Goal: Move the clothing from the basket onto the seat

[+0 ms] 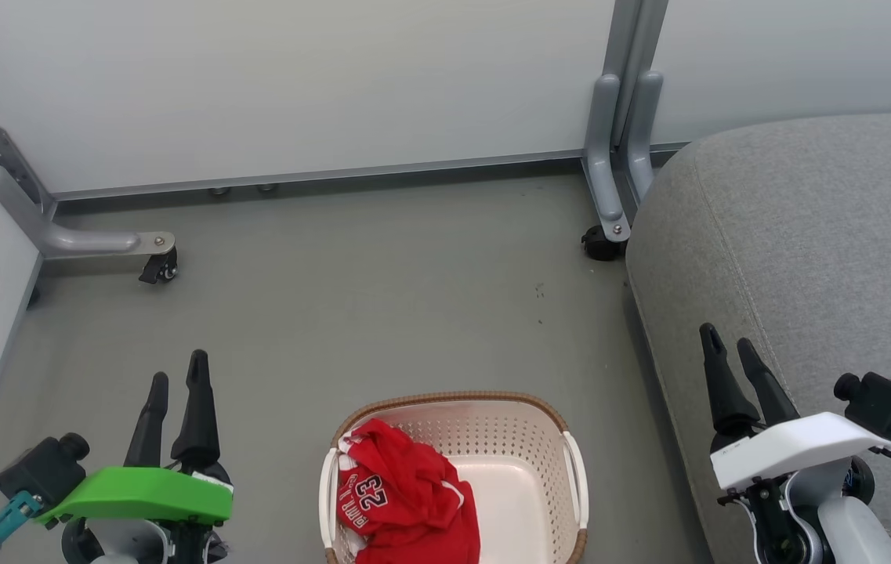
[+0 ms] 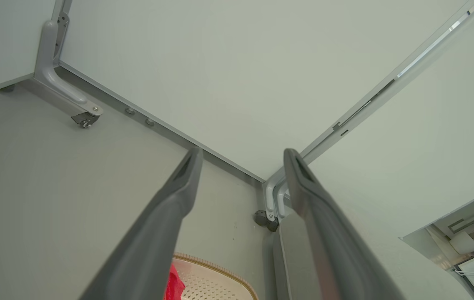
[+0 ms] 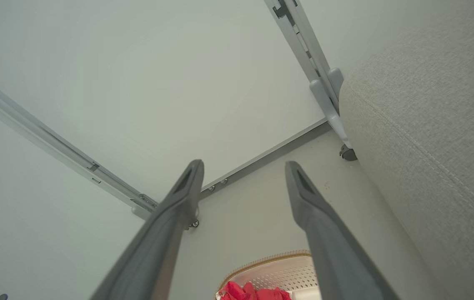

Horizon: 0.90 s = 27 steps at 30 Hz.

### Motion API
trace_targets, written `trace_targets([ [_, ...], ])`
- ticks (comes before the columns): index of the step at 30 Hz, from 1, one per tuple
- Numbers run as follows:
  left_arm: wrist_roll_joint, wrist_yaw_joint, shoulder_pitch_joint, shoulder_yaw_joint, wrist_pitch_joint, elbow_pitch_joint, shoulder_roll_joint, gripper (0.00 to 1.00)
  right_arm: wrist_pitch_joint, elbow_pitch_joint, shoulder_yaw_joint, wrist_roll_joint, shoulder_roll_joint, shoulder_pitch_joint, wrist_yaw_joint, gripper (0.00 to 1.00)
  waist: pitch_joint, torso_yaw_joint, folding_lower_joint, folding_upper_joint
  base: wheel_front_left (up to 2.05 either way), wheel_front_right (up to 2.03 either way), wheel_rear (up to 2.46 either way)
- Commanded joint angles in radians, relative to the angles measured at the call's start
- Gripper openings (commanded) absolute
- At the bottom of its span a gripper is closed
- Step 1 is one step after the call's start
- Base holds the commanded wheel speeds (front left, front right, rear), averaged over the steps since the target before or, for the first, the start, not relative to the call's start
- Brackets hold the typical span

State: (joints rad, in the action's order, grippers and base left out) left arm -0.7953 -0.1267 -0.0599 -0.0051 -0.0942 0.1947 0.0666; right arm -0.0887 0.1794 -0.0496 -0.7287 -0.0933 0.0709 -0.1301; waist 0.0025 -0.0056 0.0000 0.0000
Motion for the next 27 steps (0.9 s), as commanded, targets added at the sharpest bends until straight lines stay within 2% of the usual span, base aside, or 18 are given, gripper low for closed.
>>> trace_targets([
  [1, 0.035, -0.003, -0.002, -0.003, -0.012, -0.011, 0.010, 1.00, -0.009, -0.011, -0.005, 0.036, -0.006, 0.007, -0.001, 1.00, 0.000, 0.000, 0.0000, 0.0000, 0.00, 0.00, 0.00],
  [27, 0.337, -0.005, 0.008, -0.011, -0.081, 0.031, 0.009, 1.00, -0.013, -0.013, -0.048, 0.313, -0.003, -0.007, -0.001, 1.00, 0.002, -0.007, 0.0000, 0.0000, 0.00, 0.00, 0.00],
])
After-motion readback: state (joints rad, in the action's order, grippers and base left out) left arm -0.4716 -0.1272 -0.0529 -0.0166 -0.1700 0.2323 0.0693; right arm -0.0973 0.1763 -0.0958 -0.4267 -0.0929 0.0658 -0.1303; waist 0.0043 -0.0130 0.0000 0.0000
